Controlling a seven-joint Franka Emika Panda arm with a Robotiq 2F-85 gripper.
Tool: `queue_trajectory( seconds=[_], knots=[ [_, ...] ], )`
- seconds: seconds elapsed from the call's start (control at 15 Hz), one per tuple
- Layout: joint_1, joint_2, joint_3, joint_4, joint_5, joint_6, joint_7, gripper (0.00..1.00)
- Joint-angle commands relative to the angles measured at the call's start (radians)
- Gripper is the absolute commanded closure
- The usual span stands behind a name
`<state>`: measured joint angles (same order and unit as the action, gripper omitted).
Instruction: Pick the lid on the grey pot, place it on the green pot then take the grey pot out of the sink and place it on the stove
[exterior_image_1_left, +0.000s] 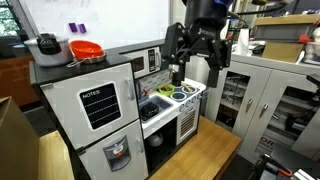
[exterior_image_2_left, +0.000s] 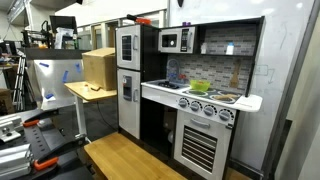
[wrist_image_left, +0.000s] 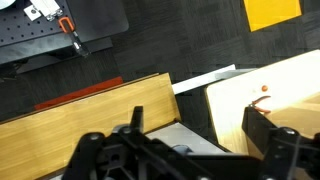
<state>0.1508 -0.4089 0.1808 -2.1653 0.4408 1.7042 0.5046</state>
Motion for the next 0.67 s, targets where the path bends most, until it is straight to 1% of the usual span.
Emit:
queue_trajectory(
  seconds=[0.0,0.47,0.6],
  knots=[
    [-0.016,0.0,0.012,0.003,0.004,-0.005,-0.004,0.0],
    [-0.016,0.0,0.012,0.003,0.004,-0.005,-0.004,0.0],
    [-0.018,0.046,0.021,0.019,-0.001,0.023,0.0,0.0]
  ],
)
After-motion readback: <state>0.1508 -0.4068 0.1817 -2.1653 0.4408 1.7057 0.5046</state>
